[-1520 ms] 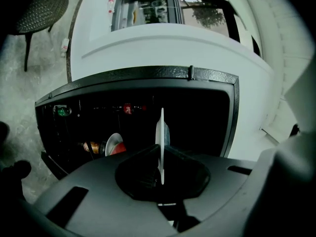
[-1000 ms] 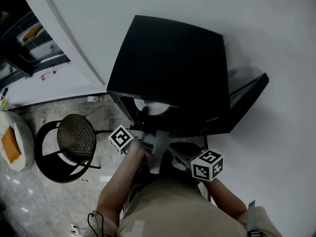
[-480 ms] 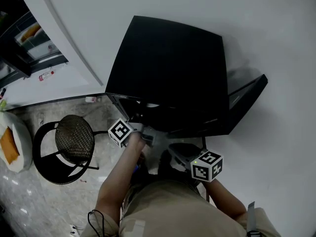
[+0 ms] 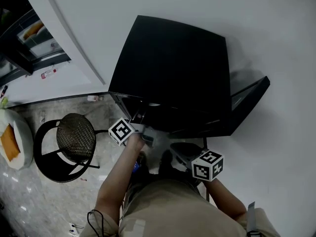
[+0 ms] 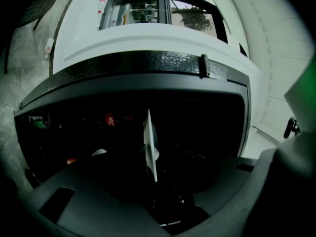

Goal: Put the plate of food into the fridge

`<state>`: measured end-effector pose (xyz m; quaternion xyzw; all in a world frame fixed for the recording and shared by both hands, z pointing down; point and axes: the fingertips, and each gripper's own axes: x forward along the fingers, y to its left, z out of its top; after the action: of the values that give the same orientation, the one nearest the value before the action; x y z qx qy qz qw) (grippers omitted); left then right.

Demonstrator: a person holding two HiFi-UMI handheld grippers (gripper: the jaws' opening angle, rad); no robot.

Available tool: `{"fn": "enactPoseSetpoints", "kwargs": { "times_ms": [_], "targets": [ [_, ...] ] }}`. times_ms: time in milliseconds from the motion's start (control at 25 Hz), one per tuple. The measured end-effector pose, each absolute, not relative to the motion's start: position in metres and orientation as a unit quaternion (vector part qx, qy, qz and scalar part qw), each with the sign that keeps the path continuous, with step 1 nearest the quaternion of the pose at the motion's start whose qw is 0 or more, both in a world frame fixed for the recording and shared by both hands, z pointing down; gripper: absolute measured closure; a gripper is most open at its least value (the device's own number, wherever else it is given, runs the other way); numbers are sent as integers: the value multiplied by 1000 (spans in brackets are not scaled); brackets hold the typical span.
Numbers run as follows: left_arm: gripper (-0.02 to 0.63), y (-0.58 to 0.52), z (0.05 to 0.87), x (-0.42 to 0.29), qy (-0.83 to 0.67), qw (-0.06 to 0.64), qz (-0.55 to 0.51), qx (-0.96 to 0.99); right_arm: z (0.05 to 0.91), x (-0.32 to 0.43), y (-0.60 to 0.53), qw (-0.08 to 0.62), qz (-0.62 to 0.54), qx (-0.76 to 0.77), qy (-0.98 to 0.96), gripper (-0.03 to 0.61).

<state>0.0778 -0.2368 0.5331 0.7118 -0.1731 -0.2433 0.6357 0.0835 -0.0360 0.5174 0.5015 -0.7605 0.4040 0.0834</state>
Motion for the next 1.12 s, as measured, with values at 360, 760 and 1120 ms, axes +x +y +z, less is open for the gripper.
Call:
{"fn": "enactPoseSetpoints", "kwargs": {
  "times_ms": [360,760,1120],
  "targets": [
    [459,-215,547,74,-189,600,-157,761,520,82,-36,89,401,501,-762,557],
    [558,-219,547,78,-189,584,-152,775,519,82,-35,88,399,505,-760,557],
    [558,-229,547,85,-185,575,-144,784,518,79,-36,96,394,501,-764,557]
  ]
}}
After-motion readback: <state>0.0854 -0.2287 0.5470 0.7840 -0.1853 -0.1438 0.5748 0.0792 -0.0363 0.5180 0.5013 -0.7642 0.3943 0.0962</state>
